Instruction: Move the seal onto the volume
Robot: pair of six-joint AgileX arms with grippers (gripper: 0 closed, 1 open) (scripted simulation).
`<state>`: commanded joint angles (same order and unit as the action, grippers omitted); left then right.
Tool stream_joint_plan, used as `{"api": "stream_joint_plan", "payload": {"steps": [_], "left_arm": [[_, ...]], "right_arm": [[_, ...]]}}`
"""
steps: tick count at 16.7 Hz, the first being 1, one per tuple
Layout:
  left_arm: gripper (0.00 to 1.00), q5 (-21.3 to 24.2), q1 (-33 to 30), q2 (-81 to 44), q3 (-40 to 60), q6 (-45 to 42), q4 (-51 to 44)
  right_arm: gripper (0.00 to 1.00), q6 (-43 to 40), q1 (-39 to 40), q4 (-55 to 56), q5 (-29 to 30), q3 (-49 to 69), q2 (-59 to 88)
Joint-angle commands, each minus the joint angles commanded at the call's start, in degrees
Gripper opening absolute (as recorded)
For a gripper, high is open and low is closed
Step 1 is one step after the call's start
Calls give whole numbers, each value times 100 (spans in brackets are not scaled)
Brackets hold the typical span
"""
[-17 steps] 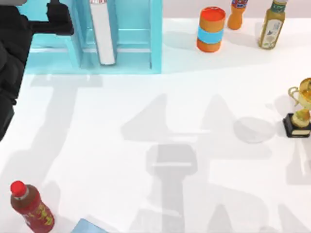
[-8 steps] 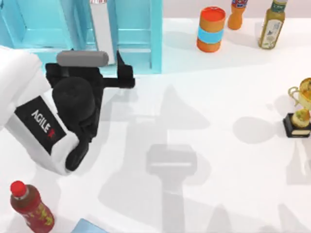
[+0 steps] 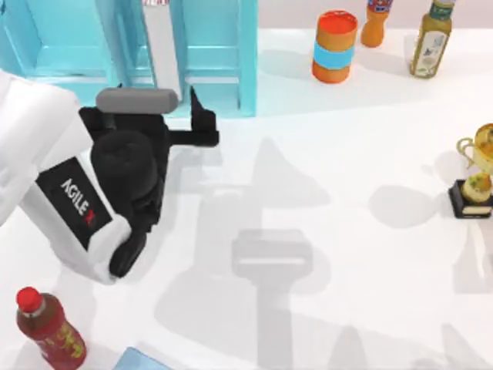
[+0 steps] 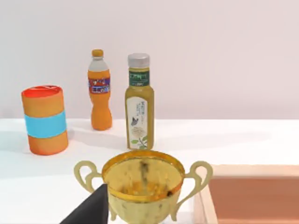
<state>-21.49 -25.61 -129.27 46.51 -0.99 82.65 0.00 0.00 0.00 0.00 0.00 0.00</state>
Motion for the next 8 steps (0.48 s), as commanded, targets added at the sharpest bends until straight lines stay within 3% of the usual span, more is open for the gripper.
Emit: {"api": "stream_joint_plan", "payload": {"steps": [8], "left_arm": [[100, 306, 286, -714, 1726, 10, -980]], "right_arm": [[100, 0, 0, 0, 0, 0, 0]]}}
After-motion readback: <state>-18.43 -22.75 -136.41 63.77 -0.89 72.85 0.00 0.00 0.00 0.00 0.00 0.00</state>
